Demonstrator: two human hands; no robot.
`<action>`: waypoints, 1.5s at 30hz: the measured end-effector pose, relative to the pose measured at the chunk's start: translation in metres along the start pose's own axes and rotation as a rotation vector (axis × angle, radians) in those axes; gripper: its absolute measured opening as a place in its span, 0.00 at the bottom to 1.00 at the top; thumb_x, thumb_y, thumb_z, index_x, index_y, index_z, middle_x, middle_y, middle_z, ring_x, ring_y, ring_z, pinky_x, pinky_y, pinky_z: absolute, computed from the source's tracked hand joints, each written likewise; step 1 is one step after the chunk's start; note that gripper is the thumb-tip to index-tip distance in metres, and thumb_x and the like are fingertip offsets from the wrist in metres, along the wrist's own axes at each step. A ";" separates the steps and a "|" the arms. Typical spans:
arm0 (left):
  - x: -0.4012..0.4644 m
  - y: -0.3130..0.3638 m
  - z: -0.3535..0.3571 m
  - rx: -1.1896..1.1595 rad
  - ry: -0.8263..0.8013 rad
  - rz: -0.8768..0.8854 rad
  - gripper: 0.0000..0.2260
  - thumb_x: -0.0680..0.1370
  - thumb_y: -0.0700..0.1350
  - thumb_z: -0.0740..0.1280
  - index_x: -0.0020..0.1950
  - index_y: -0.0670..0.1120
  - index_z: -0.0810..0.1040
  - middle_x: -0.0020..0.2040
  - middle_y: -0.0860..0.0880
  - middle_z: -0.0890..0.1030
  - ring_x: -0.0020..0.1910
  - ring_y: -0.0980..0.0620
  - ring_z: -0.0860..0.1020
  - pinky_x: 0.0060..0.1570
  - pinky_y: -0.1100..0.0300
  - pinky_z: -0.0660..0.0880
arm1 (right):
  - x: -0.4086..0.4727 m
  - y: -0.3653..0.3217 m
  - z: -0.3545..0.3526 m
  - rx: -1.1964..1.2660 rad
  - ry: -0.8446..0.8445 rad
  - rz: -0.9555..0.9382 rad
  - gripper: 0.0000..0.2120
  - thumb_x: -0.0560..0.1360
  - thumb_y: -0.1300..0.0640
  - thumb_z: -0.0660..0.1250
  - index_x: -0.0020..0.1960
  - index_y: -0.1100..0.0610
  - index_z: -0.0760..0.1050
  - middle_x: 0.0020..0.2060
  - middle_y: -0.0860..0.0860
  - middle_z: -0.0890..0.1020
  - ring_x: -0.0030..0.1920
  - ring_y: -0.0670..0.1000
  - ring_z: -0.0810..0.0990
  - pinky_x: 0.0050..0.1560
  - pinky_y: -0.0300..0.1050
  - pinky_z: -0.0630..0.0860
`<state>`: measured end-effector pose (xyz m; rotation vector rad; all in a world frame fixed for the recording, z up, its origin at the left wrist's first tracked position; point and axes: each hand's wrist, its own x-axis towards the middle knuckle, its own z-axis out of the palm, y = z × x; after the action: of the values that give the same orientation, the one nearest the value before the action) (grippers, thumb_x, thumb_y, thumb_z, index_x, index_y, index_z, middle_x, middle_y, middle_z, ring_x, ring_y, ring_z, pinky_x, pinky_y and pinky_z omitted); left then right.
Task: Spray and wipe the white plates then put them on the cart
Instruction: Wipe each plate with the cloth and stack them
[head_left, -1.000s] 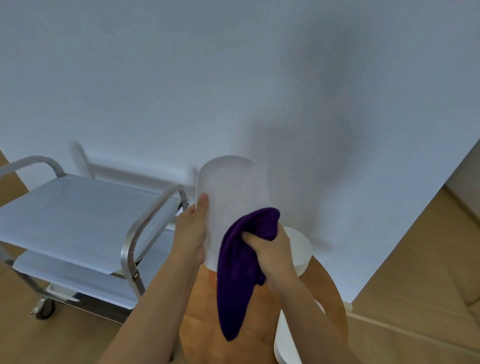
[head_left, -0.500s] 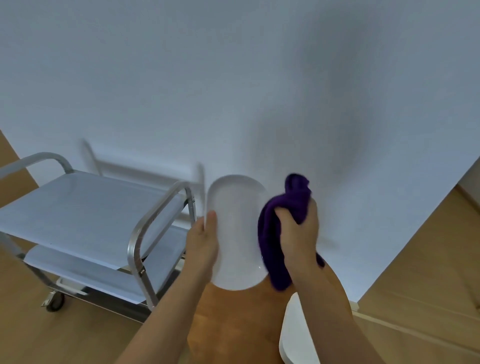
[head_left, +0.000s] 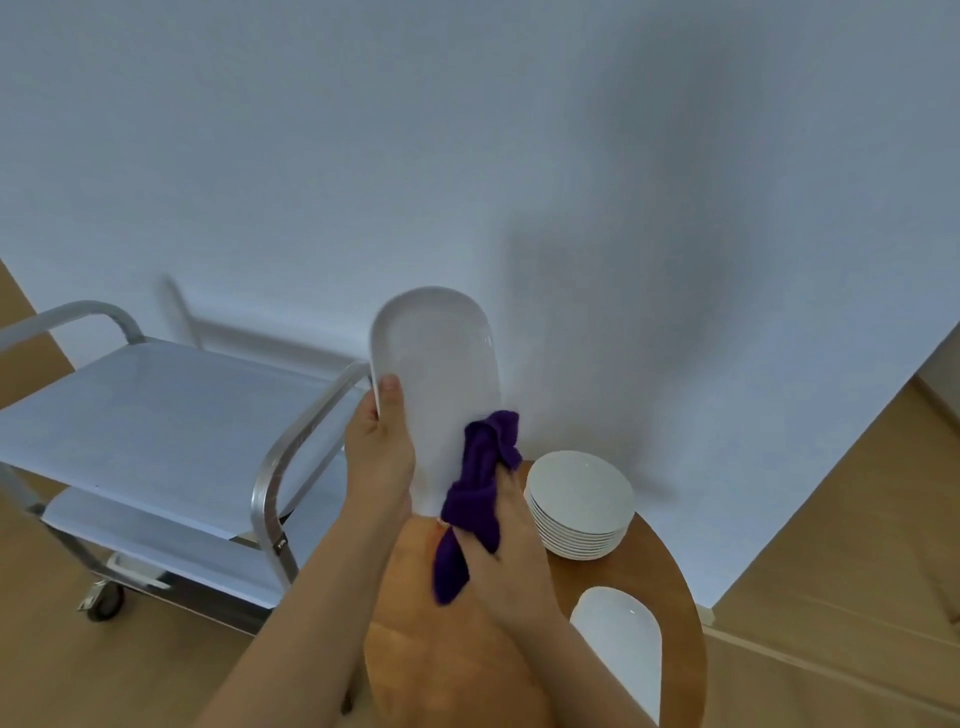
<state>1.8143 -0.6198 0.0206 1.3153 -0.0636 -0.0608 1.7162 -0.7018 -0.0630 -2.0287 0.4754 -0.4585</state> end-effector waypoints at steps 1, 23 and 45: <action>0.002 -0.001 -0.003 -0.017 0.003 -0.025 0.10 0.80 0.59 0.57 0.46 0.58 0.75 0.39 0.58 0.82 0.33 0.64 0.81 0.26 0.70 0.74 | -0.006 0.006 -0.006 -0.006 -0.094 -0.110 0.26 0.78 0.55 0.65 0.72 0.48 0.58 0.68 0.38 0.66 0.68 0.40 0.65 0.67 0.30 0.59; 0.007 -0.037 -0.011 0.749 -0.214 -0.034 0.12 0.80 0.50 0.61 0.52 0.42 0.74 0.46 0.47 0.77 0.46 0.46 0.75 0.41 0.60 0.68 | 0.014 -0.035 -0.044 0.832 0.156 0.320 0.09 0.68 0.71 0.66 0.46 0.60 0.76 0.38 0.56 0.81 0.41 0.56 0.79 0.44 0.53 0.77; -0.013 -0.004 0.009 -0.184 -0.622 -0.476 0.34 0.67 0.70 0.60 0.63 0.48 0.79 0.60 0.41 0.80 0.61 0.45 0.79 0.58 0.53 0.77 | 0.032 -0.051 -0.014 0.325 0.032 -0.279 0.32 0.68 0.41 0.64 0.69 0.35 0.57 0.66 0.47 0.70 0.67 0.49 0.69 0.66 0.55 0.68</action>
<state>1.8010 -0.6290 0.0186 1.0637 -0.2658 -0.8614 1.7436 -0.7054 -0.0077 -1.7782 0.1238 -0.6915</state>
